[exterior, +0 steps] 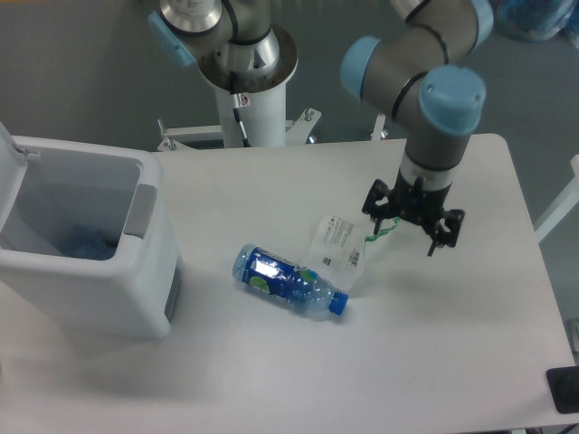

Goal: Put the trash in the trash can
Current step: 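Lower the gripper onto the white plastic wrapper beside the bottle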

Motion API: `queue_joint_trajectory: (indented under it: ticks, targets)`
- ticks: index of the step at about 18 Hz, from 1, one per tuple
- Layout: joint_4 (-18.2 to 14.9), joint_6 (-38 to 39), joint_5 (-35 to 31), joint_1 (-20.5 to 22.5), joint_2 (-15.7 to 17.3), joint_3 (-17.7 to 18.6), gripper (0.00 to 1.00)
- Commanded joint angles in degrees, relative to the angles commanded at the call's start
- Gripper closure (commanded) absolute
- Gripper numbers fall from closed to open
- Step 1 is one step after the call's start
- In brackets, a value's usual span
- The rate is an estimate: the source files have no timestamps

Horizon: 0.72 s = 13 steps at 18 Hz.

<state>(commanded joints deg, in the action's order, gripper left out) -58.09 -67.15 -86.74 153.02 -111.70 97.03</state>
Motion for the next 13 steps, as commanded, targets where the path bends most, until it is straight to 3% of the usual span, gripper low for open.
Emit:
queue_joint_trajectory:
  ticks: [3, 8, 9, 10, 12, 13]
  targets:
    - [-0.61, 0.53, -1.41, -1.93, -0.97, 0.61, 0.0]
    - [0.17, 5.89, -2.29, -3.69, -0.97, 5.26, 0.0]
    - [0.26, 5.89, -3.43, -3.78, -0.97, 5.36, 0.04]
    - [0.26, 5.89, -4.31, -3.87, -1.15, 5.19, 0.24]
    - [0.26, 5.8, -4.67, -3.96, -1.24, 5.18, 0.52]
    - [0.18, 5.8, -4.67, -3.96, -1.15, 5.27, 0.73]
